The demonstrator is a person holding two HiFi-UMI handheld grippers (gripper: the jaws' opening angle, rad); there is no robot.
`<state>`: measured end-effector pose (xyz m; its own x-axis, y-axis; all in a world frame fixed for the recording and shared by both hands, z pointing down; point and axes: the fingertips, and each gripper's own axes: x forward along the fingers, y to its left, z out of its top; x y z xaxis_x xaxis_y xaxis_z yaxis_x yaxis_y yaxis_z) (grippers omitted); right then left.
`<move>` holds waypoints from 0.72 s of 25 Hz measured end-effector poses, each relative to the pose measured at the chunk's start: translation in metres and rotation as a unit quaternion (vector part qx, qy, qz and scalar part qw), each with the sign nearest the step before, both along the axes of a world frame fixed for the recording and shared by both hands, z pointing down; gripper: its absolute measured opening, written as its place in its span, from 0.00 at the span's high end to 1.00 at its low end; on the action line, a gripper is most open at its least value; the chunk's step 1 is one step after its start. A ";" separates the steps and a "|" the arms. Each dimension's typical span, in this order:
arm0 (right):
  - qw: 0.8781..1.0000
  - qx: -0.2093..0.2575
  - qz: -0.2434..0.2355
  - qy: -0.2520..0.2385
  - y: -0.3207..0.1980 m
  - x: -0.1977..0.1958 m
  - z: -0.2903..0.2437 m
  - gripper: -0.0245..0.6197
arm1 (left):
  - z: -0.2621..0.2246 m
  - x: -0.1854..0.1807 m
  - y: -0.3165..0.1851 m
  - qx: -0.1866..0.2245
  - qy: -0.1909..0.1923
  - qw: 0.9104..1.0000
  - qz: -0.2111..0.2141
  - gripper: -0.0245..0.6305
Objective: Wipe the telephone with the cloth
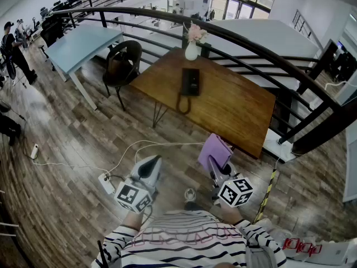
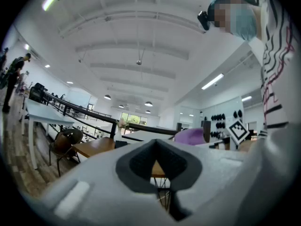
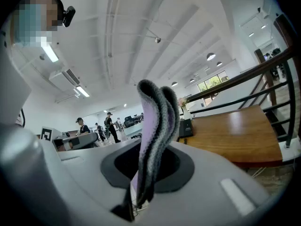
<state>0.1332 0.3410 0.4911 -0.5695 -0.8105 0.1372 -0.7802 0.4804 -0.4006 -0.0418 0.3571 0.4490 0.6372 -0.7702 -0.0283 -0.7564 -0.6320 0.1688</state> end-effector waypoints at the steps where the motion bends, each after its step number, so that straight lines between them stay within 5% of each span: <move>1: 1.000 -0.001 -0.003 0.000 -0.008 0.001 0.001 0.89 | 0.000 0.001 -0.008 -0.001 0.002 1.000 -0.002 0.96; 18: 0.998 -0.023 -0.056 -0.005 -0.160 0.037 0.014 0.88 | 0.009 0.046 -0.149 -0.010 0.017 0.999 -0.043 0.96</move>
<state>0.1701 0.1805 0.5054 -0.6569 -0.7352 0.1671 -0.7192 0.5444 -0.4317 0.0041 0.2081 0.4577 0.5680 -0.8224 -0.0325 -0.8011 -0.5615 0.2071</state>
